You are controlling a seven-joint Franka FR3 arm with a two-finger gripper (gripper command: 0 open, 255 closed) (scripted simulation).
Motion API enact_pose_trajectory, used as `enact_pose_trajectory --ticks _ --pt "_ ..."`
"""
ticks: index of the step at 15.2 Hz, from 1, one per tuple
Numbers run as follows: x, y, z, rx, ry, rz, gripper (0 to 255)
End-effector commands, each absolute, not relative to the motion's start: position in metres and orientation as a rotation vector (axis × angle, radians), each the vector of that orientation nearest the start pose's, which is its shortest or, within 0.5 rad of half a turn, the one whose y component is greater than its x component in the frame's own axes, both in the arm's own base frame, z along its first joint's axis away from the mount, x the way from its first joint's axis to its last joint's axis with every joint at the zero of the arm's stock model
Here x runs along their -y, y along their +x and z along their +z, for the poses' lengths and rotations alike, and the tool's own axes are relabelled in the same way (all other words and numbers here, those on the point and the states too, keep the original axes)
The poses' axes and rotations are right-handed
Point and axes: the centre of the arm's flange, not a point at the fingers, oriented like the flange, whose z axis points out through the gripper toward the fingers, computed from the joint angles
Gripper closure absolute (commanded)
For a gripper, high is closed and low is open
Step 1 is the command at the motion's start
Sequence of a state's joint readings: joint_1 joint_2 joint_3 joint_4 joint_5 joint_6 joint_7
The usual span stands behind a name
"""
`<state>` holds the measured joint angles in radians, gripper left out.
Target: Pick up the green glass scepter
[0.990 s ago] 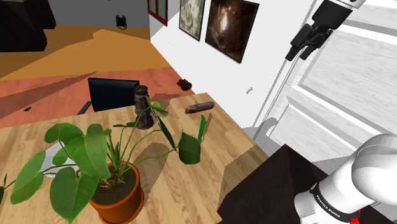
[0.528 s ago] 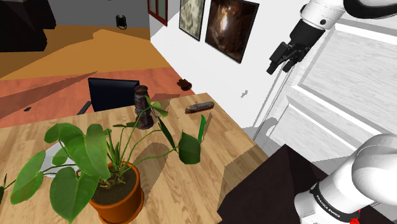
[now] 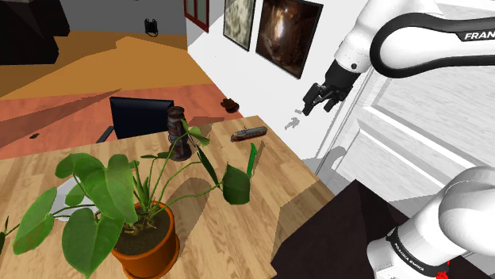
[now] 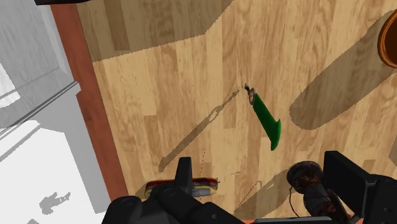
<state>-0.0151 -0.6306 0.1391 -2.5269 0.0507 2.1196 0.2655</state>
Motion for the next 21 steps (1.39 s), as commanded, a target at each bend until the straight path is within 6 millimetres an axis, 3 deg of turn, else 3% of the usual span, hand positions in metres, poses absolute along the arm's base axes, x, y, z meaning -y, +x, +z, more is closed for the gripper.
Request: enact_pose_trajectory --ticks 1,19,21 --pt "-0.066 0.393 0.482 -0.301 -3.106 -0.358 0" --pt "-0.15 0.501 0.288 -0.479 -3.121 -0.416 0" --pt "-0.15 0.501 0.277 -0.479 -3.121 -0.416 0"
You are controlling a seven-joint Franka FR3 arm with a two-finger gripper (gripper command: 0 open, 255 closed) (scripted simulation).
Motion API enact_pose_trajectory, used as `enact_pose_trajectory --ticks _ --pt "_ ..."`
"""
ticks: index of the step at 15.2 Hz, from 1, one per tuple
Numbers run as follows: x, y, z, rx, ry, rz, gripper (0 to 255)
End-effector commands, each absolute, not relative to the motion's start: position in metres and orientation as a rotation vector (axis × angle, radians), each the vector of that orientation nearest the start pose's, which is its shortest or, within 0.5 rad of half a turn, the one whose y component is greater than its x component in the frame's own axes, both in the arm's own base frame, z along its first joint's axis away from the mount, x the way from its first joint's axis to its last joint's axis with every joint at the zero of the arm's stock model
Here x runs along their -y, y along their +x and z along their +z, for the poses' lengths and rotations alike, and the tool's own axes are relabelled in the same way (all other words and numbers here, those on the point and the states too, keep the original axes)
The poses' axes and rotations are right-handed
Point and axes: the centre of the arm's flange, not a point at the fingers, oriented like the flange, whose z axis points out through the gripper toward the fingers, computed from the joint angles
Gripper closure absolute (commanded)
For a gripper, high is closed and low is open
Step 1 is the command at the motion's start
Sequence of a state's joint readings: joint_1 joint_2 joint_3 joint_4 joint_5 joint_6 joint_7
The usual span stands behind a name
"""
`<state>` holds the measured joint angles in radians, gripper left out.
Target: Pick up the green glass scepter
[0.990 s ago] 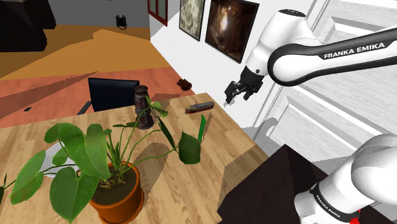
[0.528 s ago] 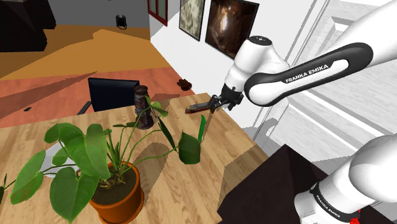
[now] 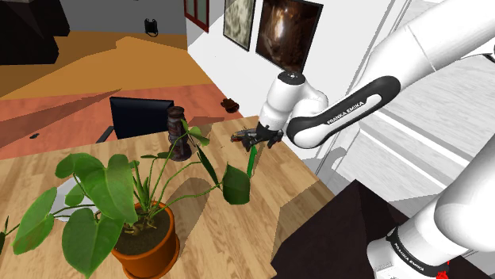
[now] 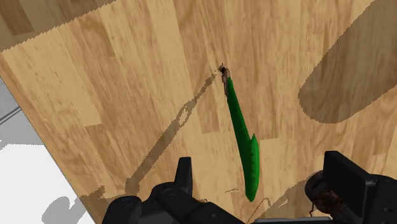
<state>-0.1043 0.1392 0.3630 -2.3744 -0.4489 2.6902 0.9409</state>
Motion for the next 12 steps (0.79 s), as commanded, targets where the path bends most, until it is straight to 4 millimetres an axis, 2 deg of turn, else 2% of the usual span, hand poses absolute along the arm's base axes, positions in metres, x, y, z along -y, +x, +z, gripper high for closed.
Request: enact_pose_trajectory --ticks 1,5,7,8,12 --pt "-0.15 0.501 0.272 -0.479 -3.121 -0.416 0" --pt "-0.15 0.501 0.251 -0.479 -3.121 -0.416 0" --pt "-0.15 0.501 0.248 -0.479 -3.121 -0.416 0" --pt "-0.15 0.5 0.247 -0.479 -3.121 -0.415 255" --pt "-0.15 0.5 0.248 -0.479 -3.121 -0.416 255"
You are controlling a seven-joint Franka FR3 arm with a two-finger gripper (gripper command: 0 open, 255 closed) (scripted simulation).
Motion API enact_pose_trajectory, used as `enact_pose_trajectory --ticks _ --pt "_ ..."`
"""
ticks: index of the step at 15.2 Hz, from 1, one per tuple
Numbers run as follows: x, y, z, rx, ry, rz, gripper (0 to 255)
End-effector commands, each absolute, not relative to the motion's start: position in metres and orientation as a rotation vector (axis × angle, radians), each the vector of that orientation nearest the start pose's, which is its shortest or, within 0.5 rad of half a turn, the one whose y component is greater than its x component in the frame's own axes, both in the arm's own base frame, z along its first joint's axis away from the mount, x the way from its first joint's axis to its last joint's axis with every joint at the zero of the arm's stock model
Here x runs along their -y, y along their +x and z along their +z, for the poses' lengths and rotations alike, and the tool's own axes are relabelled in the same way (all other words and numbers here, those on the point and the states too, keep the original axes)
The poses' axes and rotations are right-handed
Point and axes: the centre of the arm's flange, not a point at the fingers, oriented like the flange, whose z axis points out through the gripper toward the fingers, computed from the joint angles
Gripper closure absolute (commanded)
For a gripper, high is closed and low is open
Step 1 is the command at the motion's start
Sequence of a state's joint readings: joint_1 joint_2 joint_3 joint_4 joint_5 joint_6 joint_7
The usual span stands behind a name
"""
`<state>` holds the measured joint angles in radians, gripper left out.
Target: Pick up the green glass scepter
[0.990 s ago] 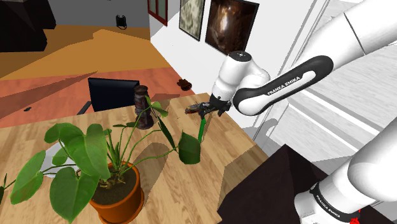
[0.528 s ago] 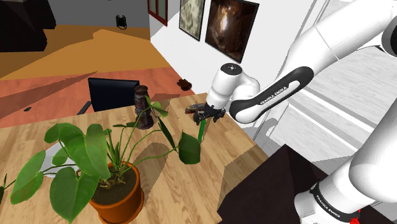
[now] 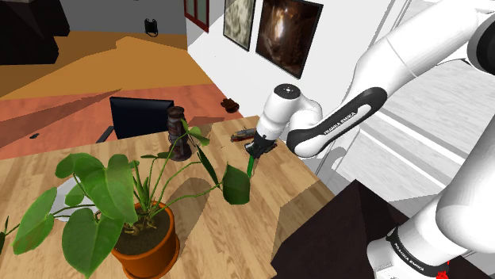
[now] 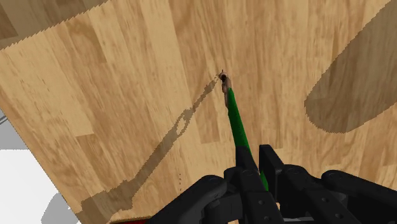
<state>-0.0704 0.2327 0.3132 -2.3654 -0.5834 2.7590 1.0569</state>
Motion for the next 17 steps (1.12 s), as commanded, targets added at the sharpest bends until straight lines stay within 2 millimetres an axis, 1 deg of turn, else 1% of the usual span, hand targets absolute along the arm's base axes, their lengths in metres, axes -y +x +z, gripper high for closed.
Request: enact_pose_trajectory --ticks 1,5,17 --pt "-0.15 0.5 0.248 -0.479 -3.121 -0.416 255" --pt "-0.15 0.501 0.248 -0.479 -3.121 -0.416 255" --pt "-0.15 0.501 0.311 -0.479 -3.121 -0.416 255"
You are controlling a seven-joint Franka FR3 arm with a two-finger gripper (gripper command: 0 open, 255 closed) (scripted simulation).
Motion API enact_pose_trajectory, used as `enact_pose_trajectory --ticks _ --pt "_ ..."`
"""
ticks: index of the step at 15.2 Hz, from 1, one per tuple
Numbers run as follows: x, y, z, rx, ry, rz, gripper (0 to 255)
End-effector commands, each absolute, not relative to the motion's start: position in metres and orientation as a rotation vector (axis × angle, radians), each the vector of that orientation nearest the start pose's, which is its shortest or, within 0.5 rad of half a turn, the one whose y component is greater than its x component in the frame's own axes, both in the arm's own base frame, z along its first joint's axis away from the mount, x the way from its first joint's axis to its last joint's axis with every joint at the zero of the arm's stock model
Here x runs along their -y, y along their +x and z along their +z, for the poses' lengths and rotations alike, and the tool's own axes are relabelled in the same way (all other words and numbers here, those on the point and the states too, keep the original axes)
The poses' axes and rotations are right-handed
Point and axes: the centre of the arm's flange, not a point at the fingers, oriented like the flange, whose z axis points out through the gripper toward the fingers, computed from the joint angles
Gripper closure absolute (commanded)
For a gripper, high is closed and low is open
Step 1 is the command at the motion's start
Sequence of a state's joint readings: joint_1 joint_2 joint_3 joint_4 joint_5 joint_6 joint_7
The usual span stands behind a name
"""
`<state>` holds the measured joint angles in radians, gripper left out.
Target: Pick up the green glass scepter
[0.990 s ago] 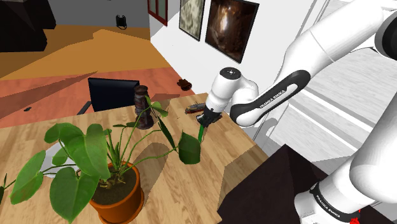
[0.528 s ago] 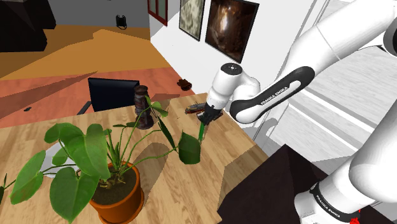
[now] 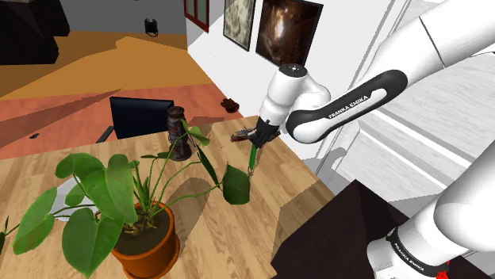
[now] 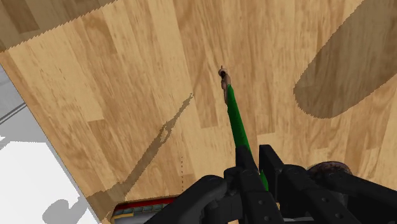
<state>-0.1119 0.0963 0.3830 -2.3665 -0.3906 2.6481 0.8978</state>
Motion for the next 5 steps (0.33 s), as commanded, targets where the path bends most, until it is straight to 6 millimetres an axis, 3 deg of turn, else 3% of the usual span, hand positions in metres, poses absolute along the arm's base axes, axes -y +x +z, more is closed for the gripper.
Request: enact_pose_trajectory --ticks 1,5 --pt "-0.15 0.501 0.316 -0.479 -3.121 -0.416 255" --pt "-0.15 0.501 0.328 -0.479 -3.121 -0.416 255"
